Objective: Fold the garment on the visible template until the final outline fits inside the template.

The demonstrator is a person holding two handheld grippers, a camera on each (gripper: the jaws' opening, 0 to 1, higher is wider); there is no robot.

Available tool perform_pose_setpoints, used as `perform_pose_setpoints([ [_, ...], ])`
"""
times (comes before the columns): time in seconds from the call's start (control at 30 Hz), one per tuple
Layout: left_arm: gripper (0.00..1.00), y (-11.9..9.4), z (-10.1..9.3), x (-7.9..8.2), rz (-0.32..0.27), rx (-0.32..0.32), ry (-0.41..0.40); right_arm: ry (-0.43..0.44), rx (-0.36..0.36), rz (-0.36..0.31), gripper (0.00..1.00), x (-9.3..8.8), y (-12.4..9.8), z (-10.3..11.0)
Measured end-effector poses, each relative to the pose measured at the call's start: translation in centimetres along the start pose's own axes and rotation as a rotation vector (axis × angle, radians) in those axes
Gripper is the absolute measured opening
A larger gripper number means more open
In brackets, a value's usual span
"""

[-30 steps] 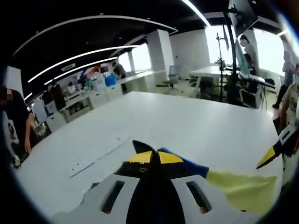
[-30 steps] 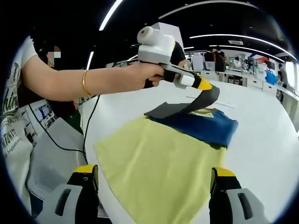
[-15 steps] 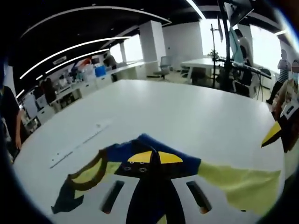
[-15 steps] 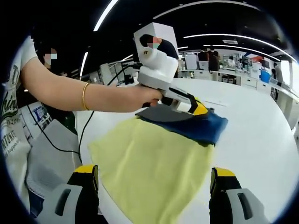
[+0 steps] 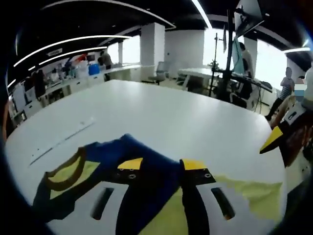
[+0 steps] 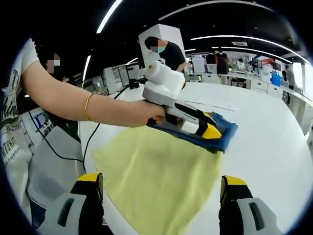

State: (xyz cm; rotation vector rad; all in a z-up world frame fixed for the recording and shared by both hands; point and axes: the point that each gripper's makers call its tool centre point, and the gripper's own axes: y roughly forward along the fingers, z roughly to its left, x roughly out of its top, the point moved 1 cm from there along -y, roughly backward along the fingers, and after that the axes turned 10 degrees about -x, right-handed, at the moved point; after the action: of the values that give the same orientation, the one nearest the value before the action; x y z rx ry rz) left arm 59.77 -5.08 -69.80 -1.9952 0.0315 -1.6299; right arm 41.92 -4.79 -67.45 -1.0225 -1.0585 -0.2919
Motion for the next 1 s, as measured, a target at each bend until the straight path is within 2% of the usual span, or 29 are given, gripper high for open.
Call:
perform_pose_setpoints([
  [0.2, 0.62, -1.8, -0.7, 0.7, -0.03, -0.016, 0.026, -0.017, 0.036, 0.014, 0.99, -0.2, 0.1, 0.8],
  [0.37, 0.78, -4.1, -0.9, 0.9, -0.06, -0.014, 0.004, -0.052, 0.062, 0.035, 0.99, -0.4, 0.3, 1.1],
  [0.5, 0.9, -6.6, -0.9, 0.4, -0.069, 0.002, -0.012, -0.077, 0.082, 0.042, 0.99, -0.4, 0.3, 1.5],
  [0.6, 0.95, -8.5, -0.7, -0.3, -0.06, 0.024, -0.01, -0.098, 0.097, 0.051, 0.99, -0.5, 0.4, 2.0],
  [0.73, 0.99, -11.2, -0.5, -1.3, -0.077, 0.054, -0.055, -0.119, 0.114, 0.061, 0.99, -0.7, 0.4, 2.5],
  [0.9, 0.99, -13.9, -1.0, -2.5, -0.051, 0.07, -0.047, -0.125, 0.129, 0.061, 0.99, -0.6, 0.4, 2.9],
  [1.0, 0.99, -15.5, -1.3, -2.9, -0.056, 0.077, -0.05, -0.132, 0.132, 0.064, 0.99, -0.6, 0.3, 3.1],
])
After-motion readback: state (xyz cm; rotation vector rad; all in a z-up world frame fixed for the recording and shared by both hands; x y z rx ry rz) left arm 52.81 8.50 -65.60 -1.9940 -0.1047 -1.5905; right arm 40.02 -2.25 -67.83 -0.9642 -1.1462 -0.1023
